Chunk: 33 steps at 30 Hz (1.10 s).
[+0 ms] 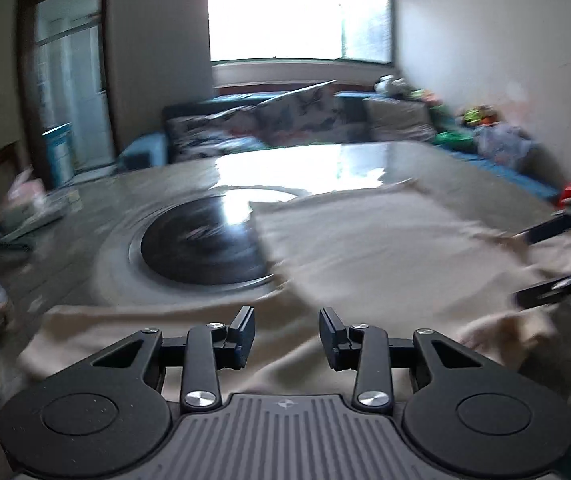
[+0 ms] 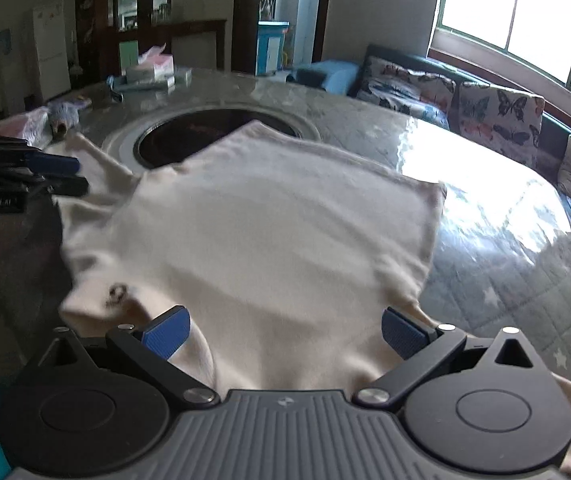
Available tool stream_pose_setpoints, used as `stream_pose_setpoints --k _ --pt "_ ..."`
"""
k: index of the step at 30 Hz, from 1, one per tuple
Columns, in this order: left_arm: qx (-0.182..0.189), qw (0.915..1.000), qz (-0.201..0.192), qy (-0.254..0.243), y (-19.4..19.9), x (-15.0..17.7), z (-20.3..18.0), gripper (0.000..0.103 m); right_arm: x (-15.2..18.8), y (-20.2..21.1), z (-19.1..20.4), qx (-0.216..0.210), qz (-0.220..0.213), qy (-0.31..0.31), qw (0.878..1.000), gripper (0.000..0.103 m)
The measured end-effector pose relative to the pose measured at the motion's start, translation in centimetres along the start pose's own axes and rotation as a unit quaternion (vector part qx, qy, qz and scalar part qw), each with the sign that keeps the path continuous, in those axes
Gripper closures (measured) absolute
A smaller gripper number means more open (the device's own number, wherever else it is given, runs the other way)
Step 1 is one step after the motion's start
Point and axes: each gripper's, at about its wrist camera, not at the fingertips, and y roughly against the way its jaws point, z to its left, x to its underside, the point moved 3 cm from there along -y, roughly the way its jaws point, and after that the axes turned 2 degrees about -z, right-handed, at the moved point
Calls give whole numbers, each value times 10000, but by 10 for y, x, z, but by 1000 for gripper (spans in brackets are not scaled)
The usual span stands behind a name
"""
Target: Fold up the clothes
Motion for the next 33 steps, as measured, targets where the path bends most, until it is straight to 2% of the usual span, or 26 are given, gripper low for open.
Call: stream_pose_setpoints --k 6,10,11,16,20,23,25,29,33 --pt "818 9960 -19 -366 -22 -11 -50 63 6 -8 18 -157 146 274 9994 0" --pt "1113 9919 73 -603 -38 -6 -74 60 14 3 18 -126 125 363 9992 0" --pt "1204 9906 106 -633 -40 -4 -80 56 14 8 14 -96 80 298 9995 0" --pt "1306 9884 265 -729 -45 10 -92 45 23 24 -13 99 -28 -166 9998 0" --pt "1365 9871 348 -762 -41 18 -90 41 39 25 -33 13 173 -792 9967 0" --pt "1471 9845 435 -850 -36 20 -85 38 43 40 -34 -376 -11 -876 9954 0" --pt "1507 9830 501 -919 -33 19 -85 38 41 49 -31 -166 -181 -580 9980 0" --pt "1411 9855 240 -908 -26 3 -84 38 37 45 -40 525 -234 -457 9973 0" --pt "1396 9874 48 -744 -33 -17 -90 38 40 42 -67 982 -211 -1034 9896 0"
